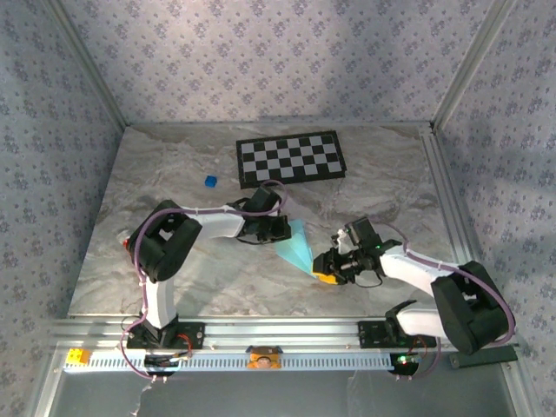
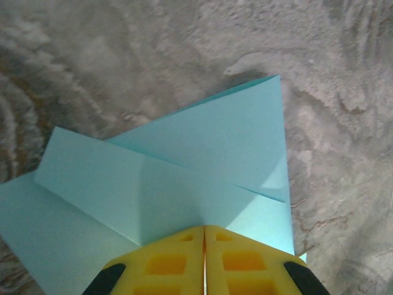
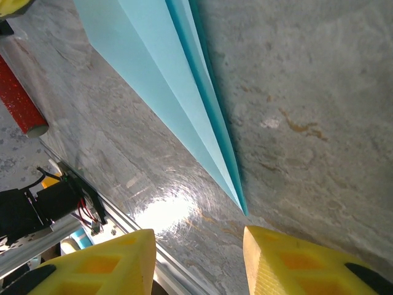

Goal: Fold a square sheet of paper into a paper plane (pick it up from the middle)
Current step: Turn over the paper at the center of the table.

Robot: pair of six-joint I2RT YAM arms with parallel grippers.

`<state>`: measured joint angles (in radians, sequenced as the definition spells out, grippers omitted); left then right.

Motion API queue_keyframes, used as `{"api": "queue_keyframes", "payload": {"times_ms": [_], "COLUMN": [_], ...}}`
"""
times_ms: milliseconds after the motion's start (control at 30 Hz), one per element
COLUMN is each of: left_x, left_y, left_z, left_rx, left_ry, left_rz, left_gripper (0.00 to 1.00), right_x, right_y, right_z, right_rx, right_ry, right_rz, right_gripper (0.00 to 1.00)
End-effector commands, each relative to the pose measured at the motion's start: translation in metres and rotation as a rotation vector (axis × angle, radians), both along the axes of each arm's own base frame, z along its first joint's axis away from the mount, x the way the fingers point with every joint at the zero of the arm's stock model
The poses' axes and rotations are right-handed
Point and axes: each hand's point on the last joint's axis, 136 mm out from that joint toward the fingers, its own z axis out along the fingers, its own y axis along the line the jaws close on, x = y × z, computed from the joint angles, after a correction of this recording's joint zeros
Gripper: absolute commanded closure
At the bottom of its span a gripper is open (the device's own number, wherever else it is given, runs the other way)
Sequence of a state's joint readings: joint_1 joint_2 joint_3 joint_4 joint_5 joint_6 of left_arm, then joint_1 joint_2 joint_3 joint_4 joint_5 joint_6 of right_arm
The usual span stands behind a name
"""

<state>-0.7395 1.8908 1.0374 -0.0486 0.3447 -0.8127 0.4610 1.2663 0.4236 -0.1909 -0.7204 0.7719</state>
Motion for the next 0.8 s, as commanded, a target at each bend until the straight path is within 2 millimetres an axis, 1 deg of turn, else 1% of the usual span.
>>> {"api": "queue_keyframes", "payload": {"times_ms": [0,133,233,467,767], "left_x": [-0.002,-0.002,-0.001,-0.003,-0.004], "left_y": [0.009,0.008,0.007,0.007,0.005], "left_z": [-0.009,-0.009,-0.006,-0.008,-0.008], "left_rx": [0.019,0.015,0.010,0.011,0.003], "left_ry": [0.027,0.033,0.030,0.041,0.050], "left_rz": [0.020,0.025,0.025,0.018,0.017], "left_gripper": [0.92,0.92,0.92,0.92,0.92], "right_x": [-0.009,-0.009,-0.005,0.004,0.017], "right_y": [0.000,-0.003,-0.003,0.000,0.009], "right_z": [-0.008,-0.015,-0.017,-0.019,-0.012], "right_rx": [-0.015,-0.041,-0.050,-0.053,-0.035], "right_ry": [0.061,0.078,0.079,0.077,0.039], "right_rz": [-0.007,-0.019,-0.032,-0.057,-0.056], "right_gripper": [0.59,0.64,0.65,0.70,0.71]}}
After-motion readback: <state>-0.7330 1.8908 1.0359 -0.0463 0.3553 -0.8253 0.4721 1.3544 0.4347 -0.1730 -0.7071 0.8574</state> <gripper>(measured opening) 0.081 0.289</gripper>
